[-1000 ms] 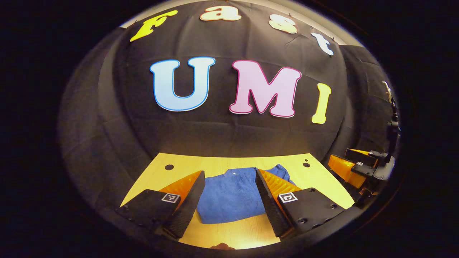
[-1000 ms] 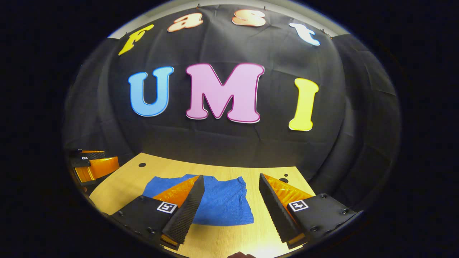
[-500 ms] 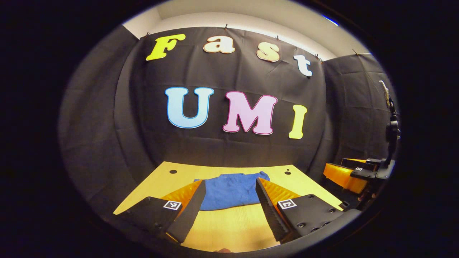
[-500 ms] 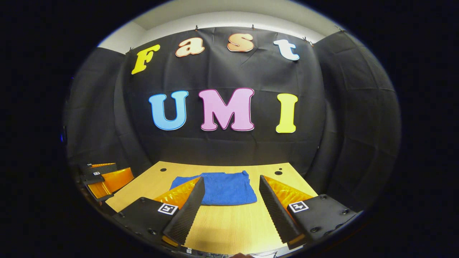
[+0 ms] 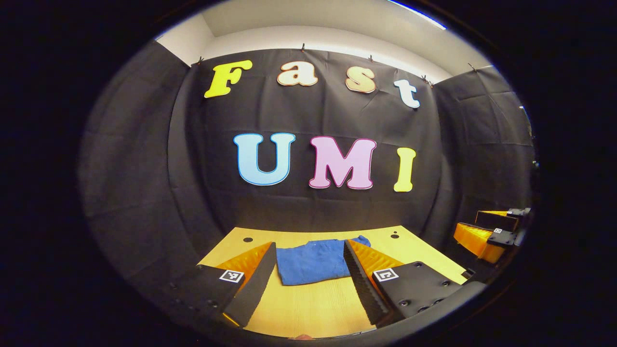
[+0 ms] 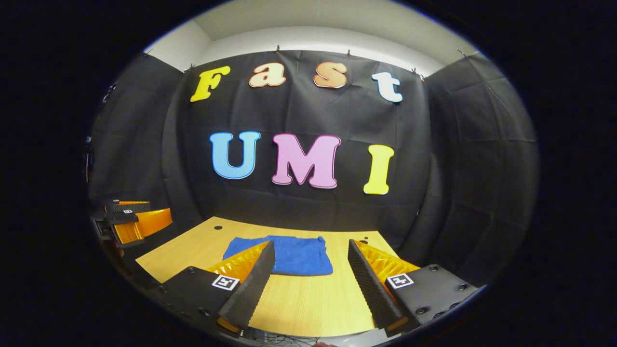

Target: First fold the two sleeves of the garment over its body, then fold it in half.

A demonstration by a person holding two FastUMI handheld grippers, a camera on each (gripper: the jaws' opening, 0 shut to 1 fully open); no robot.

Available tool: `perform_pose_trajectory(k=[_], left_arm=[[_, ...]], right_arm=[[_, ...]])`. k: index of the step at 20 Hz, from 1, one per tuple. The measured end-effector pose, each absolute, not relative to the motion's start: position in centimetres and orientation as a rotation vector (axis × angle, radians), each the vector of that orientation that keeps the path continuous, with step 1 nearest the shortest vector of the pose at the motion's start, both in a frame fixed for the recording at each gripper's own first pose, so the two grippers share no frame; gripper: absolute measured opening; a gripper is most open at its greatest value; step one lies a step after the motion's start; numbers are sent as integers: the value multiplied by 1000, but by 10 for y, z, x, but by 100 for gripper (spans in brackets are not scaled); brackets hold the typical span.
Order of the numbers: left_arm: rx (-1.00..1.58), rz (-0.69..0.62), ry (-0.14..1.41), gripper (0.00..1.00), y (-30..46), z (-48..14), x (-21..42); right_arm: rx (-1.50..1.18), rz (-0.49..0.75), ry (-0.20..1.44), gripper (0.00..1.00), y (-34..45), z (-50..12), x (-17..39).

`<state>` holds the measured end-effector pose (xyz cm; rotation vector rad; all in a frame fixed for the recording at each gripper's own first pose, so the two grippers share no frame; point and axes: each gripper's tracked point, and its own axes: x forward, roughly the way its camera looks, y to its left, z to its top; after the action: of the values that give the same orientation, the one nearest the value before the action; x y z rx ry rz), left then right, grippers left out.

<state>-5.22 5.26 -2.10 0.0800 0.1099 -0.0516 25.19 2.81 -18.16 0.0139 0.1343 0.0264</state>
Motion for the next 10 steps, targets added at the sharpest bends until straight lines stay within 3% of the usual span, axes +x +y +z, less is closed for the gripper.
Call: perform_pose_trajectory(k=[9,10], left_arm=[[109,-40,71,80,36,2,-53],[107,-27,71,80,39,3,-55]], right_arm=[[60,56,105,95,26,-170,267],[61,68,109,100,29,-172,268]])
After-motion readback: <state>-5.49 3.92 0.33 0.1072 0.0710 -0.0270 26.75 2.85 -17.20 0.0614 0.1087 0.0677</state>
